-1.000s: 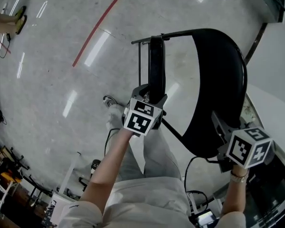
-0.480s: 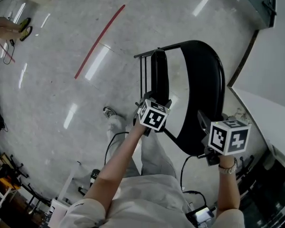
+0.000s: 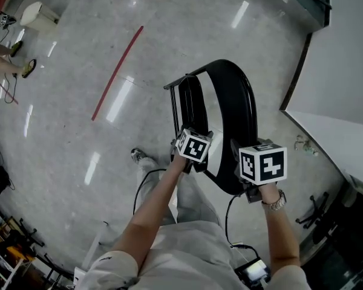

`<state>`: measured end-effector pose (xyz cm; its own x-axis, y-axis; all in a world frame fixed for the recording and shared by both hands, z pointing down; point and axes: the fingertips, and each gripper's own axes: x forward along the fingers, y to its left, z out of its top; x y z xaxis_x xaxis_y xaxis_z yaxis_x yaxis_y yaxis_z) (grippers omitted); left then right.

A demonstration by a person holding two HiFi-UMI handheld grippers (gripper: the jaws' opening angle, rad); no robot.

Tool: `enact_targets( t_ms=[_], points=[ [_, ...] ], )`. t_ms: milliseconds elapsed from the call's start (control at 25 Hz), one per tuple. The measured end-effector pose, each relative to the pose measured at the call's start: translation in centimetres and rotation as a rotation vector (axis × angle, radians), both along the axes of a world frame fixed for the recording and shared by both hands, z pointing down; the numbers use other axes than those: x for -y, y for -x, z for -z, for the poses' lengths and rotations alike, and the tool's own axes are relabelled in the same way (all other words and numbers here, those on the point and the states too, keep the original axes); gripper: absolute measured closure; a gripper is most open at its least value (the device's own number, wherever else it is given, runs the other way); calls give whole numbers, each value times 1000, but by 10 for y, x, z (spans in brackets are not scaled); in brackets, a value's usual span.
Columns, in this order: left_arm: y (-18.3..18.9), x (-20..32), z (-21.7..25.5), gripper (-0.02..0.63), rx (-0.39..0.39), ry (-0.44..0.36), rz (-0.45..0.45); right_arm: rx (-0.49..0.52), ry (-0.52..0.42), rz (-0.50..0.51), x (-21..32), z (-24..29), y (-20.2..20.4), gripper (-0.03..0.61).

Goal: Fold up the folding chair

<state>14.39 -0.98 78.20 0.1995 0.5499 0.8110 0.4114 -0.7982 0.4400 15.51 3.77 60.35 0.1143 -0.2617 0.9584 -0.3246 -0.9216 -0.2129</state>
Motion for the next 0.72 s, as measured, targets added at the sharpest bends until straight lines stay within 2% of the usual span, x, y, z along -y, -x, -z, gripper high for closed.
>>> enact_targets(
  t_ms=[360,480,640,720],
  points=[
    [-4,-1,-9,336,24,-7,0,-7,24,4,19,4,-2,515],
    [-4,-4,-11,336,28,18,-28,-6,24,-1,17,2,-2,515],
    [-1,13,-10,336,95,25,-53,3,21,-4,26,1,-1,515],
    [-1,18,-7,334,97,33,-70,8,23,-2,27,2,0,515]
  ],
)
